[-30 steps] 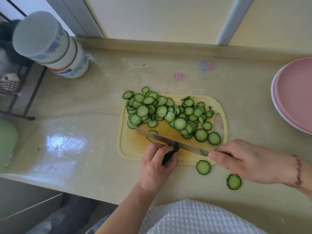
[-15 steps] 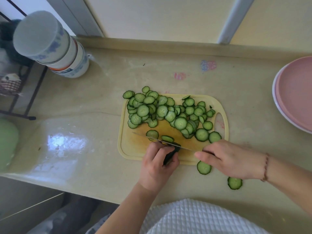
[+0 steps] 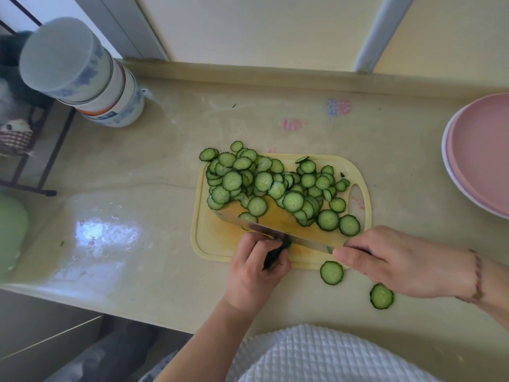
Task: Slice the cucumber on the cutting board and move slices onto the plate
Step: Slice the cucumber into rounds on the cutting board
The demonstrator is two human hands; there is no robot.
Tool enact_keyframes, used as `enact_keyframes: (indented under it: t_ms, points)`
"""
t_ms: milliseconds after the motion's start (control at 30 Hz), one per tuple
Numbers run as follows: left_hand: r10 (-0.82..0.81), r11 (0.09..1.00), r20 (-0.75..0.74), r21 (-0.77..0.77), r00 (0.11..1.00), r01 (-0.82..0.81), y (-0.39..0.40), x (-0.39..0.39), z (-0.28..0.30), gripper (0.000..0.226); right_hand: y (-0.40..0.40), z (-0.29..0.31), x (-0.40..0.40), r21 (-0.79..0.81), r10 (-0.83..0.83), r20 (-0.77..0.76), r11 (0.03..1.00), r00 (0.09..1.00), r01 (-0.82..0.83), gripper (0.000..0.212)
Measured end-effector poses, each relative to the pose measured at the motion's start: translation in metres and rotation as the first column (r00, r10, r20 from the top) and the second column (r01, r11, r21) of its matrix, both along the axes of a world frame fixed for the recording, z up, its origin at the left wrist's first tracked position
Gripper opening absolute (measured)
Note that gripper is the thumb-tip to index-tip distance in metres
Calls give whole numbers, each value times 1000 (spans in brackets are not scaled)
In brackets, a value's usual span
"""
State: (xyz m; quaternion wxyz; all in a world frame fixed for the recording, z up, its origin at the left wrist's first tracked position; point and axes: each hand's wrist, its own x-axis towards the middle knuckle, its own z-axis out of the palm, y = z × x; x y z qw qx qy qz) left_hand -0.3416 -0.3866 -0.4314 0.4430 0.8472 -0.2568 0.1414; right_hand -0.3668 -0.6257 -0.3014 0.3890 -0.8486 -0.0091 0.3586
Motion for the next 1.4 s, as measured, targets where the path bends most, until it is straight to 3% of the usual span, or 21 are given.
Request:
enact_keyframes:
  t_ms: [367,733,1100,1400]
  points:
    - [-16,1000,39,-17,999,16,-1,1,-1,22,15,-18,6,-82,34,2,996,999,-34,65]
    - [7,1000,23,-9,1000,-7,-1,1,0,20,5,-4,1,9,-33,-58,999,998,33,60]
    - [12,1000,18,-16,1000,-12,-1,1,-1,20,0,-1,-3,-22,10,16,1000,1000,-10,70]
    - [-7,1000,19,-21,1000,7,-2,2,1,19,8,-5,1,-58,31,-17,998,999,-32,64]
